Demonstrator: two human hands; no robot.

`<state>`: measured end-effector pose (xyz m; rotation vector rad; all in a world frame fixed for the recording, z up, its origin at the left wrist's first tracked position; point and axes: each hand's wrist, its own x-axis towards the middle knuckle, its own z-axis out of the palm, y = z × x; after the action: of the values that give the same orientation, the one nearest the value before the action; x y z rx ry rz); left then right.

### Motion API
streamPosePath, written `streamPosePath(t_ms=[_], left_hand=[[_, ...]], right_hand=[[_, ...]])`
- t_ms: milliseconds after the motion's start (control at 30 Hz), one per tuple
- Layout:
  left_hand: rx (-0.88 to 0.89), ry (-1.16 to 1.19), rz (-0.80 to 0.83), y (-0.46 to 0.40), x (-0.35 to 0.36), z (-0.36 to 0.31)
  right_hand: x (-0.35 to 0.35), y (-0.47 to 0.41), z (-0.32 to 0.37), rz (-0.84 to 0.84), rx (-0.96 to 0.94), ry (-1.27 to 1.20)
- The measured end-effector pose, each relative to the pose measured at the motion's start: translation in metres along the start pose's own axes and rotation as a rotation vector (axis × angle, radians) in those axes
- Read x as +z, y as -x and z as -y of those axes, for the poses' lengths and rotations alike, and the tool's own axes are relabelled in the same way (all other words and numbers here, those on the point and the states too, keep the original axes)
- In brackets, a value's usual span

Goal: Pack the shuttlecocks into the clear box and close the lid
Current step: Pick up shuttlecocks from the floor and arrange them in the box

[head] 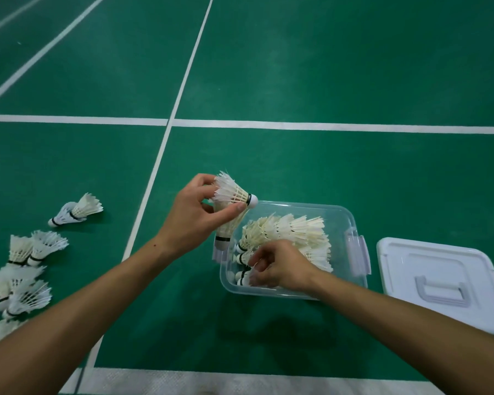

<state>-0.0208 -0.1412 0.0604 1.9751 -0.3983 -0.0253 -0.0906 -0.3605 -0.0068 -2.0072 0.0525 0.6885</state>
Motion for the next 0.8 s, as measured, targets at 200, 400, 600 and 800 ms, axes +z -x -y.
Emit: streamPosePath(t_ms=[200,400,600,800], left_hand=[[-0.004,-0.004,0.011,0.004,0.000,-0.002],[0.014,-0.094,0.052,0.008,-0.001,0.000],[0.060,-0.154,0.113,0.013,-0.002,0.003],[0.102,-0.204,0.166,0.013,-0.004,0.005]], right_hand=[[-0.003,0.005,0.001,0.058,-0.014,0.097],[-0.012,0.015,0.001,0.090,-0.028,0.002],[-0.031,0.031,-0.002,0.111,-0.019,-0.118],[-0.045,0.036,-0.006,0.070,-0.043,-0.163]])
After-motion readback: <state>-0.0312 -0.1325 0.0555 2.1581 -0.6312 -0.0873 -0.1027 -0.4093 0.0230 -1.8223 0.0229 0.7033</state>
